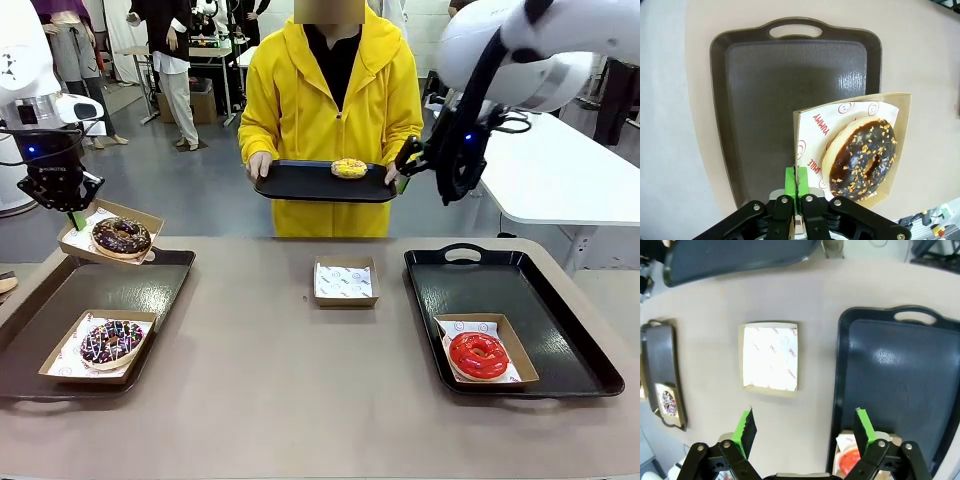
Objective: Individually package the donuts and arrange them on the tray.
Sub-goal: Place the picked Paper togo box on the Handle tray while simultaneously picking up another Paper togo box from the table with the other hand.
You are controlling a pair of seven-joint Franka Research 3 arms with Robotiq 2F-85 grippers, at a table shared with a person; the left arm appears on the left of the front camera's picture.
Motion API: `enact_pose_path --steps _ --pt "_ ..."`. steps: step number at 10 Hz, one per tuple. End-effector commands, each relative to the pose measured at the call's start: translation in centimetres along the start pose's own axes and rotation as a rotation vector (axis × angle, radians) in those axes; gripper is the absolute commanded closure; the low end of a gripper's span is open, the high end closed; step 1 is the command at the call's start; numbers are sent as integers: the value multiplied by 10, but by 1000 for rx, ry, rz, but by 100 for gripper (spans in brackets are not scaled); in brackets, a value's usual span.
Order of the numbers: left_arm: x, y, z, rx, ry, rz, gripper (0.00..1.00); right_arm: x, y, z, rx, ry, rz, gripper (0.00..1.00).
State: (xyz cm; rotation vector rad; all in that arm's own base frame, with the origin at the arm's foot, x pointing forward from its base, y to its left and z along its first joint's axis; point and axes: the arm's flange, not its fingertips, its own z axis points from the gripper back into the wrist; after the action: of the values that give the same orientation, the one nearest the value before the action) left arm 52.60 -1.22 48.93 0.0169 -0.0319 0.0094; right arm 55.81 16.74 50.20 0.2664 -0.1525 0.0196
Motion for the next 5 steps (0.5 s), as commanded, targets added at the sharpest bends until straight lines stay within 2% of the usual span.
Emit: enact_pose_path --steps 1,2,3,5 --pt "6 10 -17 35 -41 -20 99 14 21 -29 -38 -11 7 0" --pt "8 13 -23 -1 -41 -7 99 16 24 -46 -32 4 30 0" --pt "3 2 -7 8 -9 -4 99 4 10 -18 -9 5 16 0" --pt "3 2 -7 8 -9 -4 99 4 10 -18 -9 5 16 0"
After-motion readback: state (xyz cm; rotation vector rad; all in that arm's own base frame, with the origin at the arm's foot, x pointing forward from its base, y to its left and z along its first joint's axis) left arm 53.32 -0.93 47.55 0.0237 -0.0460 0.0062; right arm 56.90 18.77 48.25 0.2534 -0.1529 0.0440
